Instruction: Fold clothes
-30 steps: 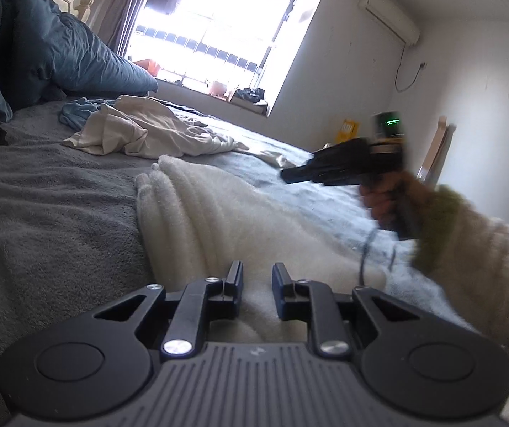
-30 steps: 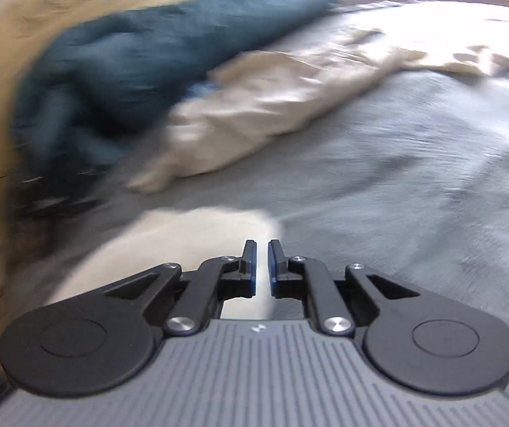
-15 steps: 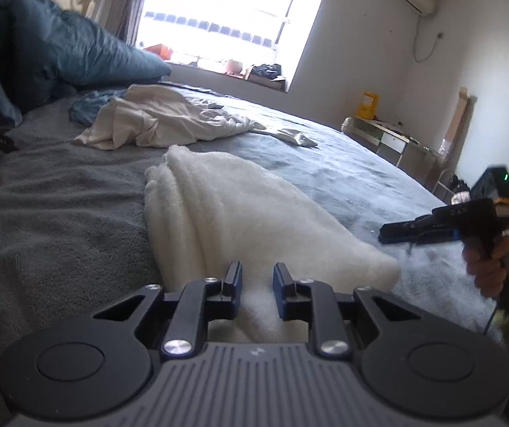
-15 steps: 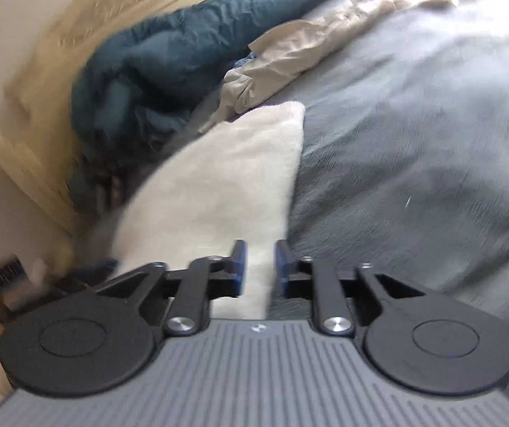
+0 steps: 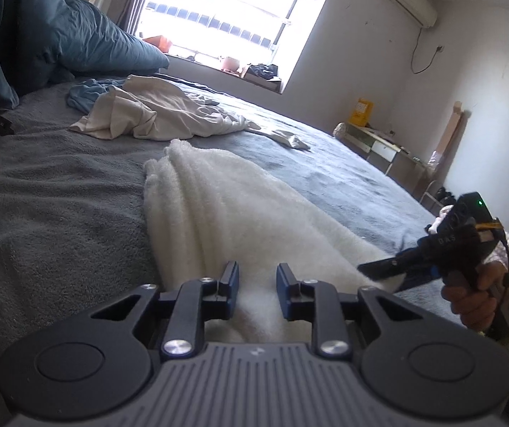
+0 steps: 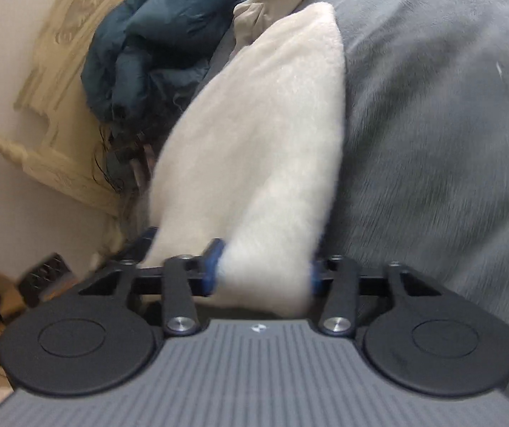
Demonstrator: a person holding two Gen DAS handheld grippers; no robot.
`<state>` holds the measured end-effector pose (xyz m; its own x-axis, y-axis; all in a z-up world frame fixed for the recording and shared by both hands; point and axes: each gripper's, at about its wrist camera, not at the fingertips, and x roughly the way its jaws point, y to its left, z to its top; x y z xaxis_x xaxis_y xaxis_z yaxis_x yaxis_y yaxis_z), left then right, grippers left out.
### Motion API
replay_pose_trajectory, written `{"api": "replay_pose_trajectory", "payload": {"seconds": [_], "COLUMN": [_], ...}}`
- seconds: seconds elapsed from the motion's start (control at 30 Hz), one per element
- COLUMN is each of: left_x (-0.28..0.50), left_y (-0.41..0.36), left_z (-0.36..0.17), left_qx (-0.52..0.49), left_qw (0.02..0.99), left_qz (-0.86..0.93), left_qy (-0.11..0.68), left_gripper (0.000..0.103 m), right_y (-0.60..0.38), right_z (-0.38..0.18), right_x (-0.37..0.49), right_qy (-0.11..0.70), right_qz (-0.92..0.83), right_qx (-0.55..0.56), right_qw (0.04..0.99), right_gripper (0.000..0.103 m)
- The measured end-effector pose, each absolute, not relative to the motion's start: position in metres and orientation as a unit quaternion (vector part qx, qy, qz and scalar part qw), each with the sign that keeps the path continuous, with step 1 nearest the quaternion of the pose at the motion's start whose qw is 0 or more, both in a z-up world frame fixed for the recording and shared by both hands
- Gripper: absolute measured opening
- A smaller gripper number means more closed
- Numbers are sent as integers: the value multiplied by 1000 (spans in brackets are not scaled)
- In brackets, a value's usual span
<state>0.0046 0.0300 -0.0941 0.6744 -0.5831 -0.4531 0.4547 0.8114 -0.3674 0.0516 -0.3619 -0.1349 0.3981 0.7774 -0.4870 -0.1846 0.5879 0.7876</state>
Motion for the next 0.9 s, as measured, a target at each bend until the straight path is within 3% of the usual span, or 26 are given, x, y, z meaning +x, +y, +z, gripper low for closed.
{"api": "replay_pose_trajectory", "payload": {"seconds": [0.33, 0.5, 0.7, 0.77, 0.9], "left_x": [13, 6, -2, -4, -9], "left_y": [55, 43, 31, 24, 3], "left_z": [-97, -97, -91, -86, -76], "left_qx": [-130, -107, -108, -95, -35], "left_qw": [882, 890, 902, 907, 916], "left_qz": [-343, -338, -297, -278, -248], "left_qy": [296, 285, 295, 303, 313], "left_gripper": [25, 26, 28, 28, 31], "right_y": [-342, -359, -326, -287, -225], "right_z": [-142, -137, -37, -33, -79], "right_x": [-14, -38, -40, -27, 2], "right_qy": [409, 411, 282, 260, 314], "right_qz": [275, 214, 205, 240, 254], "right_qx": [362, 333, 137, 89, -20], "right_qw": [792, 821, 927, 931, 915], "right_gripper": [32, 42, 41, 41, 40]}}
